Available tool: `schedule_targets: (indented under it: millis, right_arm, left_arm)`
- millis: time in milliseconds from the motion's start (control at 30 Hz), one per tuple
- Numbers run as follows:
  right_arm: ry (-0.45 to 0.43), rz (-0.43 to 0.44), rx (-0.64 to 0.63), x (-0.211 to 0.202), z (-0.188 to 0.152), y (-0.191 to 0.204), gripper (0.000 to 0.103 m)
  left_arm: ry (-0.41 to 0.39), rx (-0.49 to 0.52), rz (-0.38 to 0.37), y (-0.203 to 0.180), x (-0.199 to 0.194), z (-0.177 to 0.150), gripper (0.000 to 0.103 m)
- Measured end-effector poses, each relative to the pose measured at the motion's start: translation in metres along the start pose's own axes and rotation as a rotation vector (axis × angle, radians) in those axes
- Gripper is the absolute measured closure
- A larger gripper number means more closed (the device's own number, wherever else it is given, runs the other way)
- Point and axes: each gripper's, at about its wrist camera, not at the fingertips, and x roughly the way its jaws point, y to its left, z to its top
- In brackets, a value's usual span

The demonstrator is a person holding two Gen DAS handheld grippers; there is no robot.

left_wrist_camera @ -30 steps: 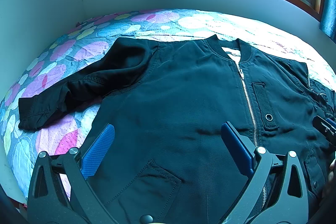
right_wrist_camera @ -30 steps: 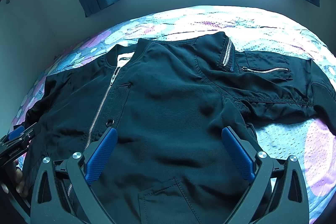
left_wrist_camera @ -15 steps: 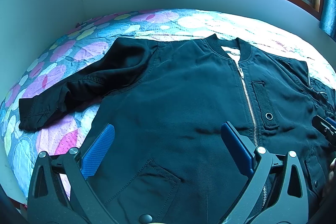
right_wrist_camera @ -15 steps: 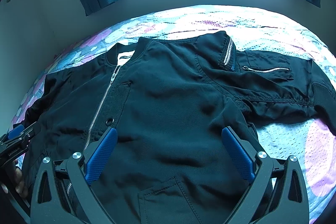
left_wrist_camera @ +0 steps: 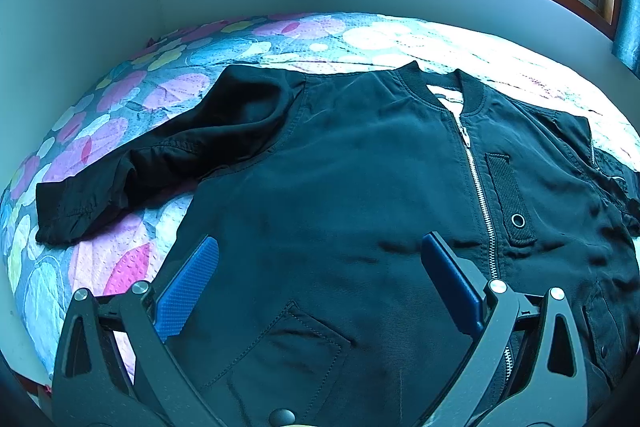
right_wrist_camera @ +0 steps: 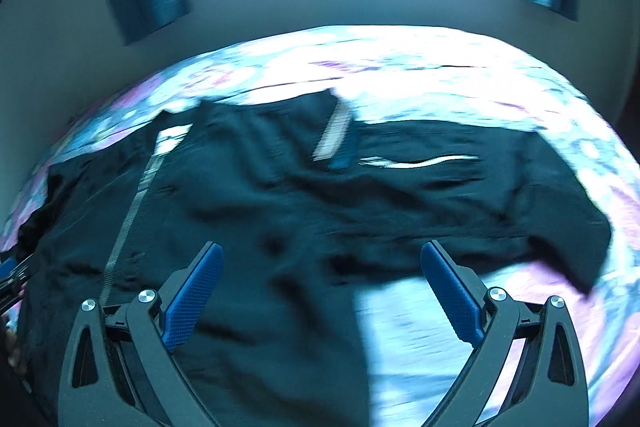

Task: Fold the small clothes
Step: 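Grasp the ribbed sleeve cuff with the right gripper and lift it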

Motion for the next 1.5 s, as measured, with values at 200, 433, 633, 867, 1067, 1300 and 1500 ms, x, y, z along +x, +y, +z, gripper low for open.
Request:
schedule_targets:
  millis: [200, 433, 633, 867, 1067, 1300, 1500]
  right_arm:
    - [0.060, -0.270, 0.048, 0.007, 0.001, -0.102, 0.006]
    - [0.122, -0.166, 0.151, 0.010, -0.008, -0.173, 0.083]
    - [0.009, -0.070, 0.313, -0.030, 0.010, -0.223, 0.093]
    - [-0.116, -0.061, 0.676, -0.048, 0.014, -0.354, 0.094]
    - [-0.103, 0.046, 1.010, -0.032, -0.038, -0.414, 0.068]
    - [-0.083, 0.222, 0.999, -0.003, -0.044, -0.379, 0.056]
    - [-0.087, 0.190, 0.940, 0.022, -0.020, -0.365, 0.085]
  left_arm:
    - [0.022, 0.006, -0.003, -0.004, 0.006, -0.001, 0.002]
    - [0.047, 0.003, -0.013, -0.013, 0.013, -0.001, 0.002]
    - [0.059, 0.005, -0.009, -0.020, 0.017, 0.000, 0.002]
    - [0.063, 0.012, 0.001, -0.025, 0.019, 0.003, 0.002]
    - [0.077, 0.008, 0.004, -0.028, 0.024, 0.003, 0.002]
    - [0.102, 0.028, 0.008, -0.035, 0.030, 0.001, 0.002]
    - [0.098, 0.023, 0.020, -0.034, 0.027, 0.001, 0.002]
